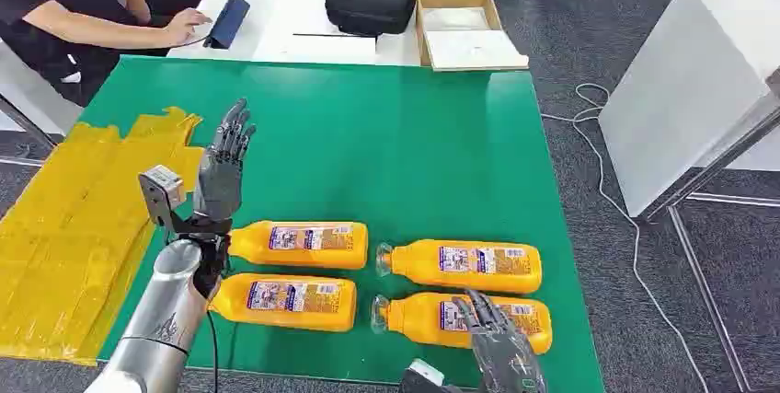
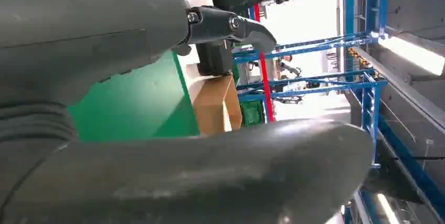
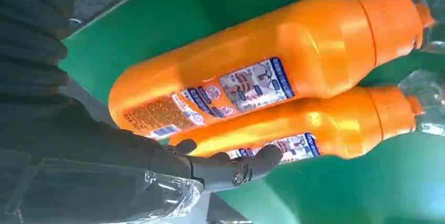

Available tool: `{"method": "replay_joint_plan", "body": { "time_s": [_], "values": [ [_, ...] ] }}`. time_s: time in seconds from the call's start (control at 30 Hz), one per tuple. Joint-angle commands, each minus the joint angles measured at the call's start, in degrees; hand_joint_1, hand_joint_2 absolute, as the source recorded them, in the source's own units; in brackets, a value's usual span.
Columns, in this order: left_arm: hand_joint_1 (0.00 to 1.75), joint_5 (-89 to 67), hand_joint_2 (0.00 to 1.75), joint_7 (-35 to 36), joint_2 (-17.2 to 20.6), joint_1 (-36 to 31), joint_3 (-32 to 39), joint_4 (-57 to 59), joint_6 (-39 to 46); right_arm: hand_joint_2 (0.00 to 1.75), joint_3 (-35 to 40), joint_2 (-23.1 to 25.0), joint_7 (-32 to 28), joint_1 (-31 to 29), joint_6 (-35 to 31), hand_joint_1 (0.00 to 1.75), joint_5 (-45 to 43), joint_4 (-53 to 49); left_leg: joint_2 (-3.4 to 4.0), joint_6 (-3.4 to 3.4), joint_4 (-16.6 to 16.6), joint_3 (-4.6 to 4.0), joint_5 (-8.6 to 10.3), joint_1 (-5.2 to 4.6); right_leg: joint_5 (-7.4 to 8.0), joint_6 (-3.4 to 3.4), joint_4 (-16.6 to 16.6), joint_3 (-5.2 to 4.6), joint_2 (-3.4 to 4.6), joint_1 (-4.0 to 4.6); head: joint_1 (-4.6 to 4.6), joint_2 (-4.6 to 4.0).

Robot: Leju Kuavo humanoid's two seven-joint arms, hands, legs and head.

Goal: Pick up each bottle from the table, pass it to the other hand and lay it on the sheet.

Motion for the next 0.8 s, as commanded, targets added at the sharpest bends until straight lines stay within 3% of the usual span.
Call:
{"method": "replay_joint_plan", "body": {
  "time_s": [0.03,0.17,0.37,0.8],
  "values": [
    [0.00,-0.29,0.00,0.16,0.81,-1.94,0.69,3.78,0.21,1.75,-2.34,-1.56,-1.37,0.11,-0.82,0.00,-2.46,3.35,0.00,0.02,-0.03,0.09,0.00,0.00,0.00,-0.06,-0.05,0.11,-0.05,0.02,-0.02,0.00],
    [0.00,-0.26,0.00,0.23,0.98,-1.36,1.18,3.19,0.38,1.75,-4.63,-0.88,-1.61,0.29,-1.03,0.00,-2.97,4.45,0.01,0.05,-0.03,0.16,-0.03,-0.01,-0.03,-0.09,-0.07,0.20,-0.08,0.02,0.00,0.00],
    [0.00,-0.38,0.00,-0.31,1.36,-0.73,1.29,4.07,0.16,1.75,-11.69,1.76,-6.51,-0.66,-0.26,0.00,-3.98,9.68,0.04,0.03,-0.07,0.13,0.01,0.00,0.02,-0.06,-0.11,0.16,-0.01,0.02,0.00,0.00],
    [0.00,-0.15,0.00,-2.00,2.18,-1.18,1.08,6.79,0.34,1.75,-15.99,2.65,-9.89,-0.48,0.91,0.00,-2.87,14.62,0.00,0.04,-0.07,0.17,-0.02,0.00,-0.02,-0.09,-0.10,0.22,-0.06,0.02,0.00,0.00]
  ]
}}
